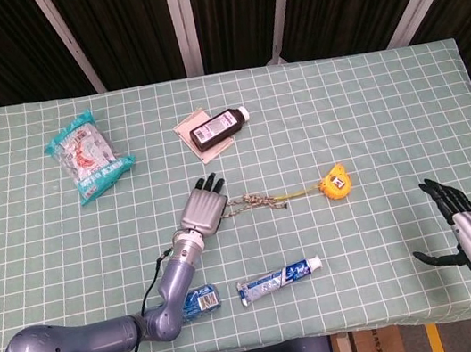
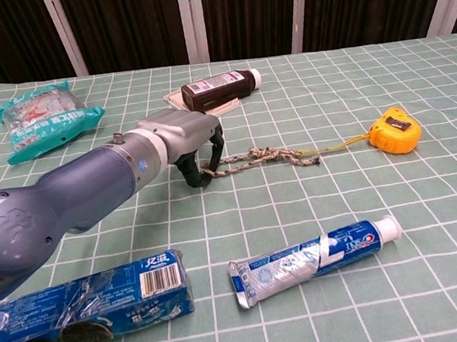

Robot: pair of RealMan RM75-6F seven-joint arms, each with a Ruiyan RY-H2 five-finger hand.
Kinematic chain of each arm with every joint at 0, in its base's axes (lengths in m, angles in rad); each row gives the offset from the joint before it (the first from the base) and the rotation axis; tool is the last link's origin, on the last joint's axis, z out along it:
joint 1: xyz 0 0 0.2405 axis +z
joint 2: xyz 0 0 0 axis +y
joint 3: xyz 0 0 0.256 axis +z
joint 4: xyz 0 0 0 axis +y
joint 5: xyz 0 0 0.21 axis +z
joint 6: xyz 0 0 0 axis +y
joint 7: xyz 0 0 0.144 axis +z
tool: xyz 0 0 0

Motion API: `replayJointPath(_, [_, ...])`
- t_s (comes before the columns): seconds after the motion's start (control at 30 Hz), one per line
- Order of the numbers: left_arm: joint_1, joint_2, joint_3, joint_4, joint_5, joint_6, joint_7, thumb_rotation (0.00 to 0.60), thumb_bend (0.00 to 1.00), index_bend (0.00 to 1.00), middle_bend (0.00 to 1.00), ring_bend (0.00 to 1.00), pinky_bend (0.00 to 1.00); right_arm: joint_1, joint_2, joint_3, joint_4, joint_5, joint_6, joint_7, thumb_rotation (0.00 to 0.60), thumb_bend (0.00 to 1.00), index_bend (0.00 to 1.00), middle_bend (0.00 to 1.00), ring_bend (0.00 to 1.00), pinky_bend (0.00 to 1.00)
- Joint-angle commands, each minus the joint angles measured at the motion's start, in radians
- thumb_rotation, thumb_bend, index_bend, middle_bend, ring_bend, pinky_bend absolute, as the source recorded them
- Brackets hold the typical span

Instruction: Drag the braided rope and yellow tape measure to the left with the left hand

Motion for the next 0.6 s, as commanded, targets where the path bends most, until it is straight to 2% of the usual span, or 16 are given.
replayJointPath(0.03, [0.009, 0.016, -0.002, -0.020, 0.012, 0.013, -0.011, 0.600, 0.54, 0.56, 0.11, 0.00, 0.14, 0.000, 0.000, 0.000, 0.001, 0.000, 0.001, 0.000, 0.600, 0.12, 0.00, 0.00, 0.00, 0.00])
replayJointPath(0.17, [0.026, 0.051, -0.003, -0.062, 0.032, 0.038, -0.026, 0.600, 0.54, 0.56, 0.11, 0.00, 0.14, -0.001, -0.002, 0.001, 0.002, 0.000, 0.003, -0.002, 0.600, 0.12, 0.00, 0.00, 0.00, 0.00])
replayJointPath(0.33, [0.069, 0.144, 0.007, -0.156, 0.065, 0.083, -0.046, 0.600, 0.54, 0.57, 0.11, 0.00, 0.14, -0.004, -0.004, 0.002, 0.003, -0.001, 0.011, -0.006, 0.600, 0.11, 0.00, 0.00, 0.00, 0.00])
replayJointPath(0.6, [0.170, 0.334, 0.047, -0.332, 0.139, 0.162, -0.104, 0.600, 0.55, 0.57, 0.11, 0.00, 0.14, -0.005, -0.009, 0.000, 0.004, -0.008, 0.016, -0.027, 0.600, 0.12, 0.00, 0.00, 0.00, 0.00])
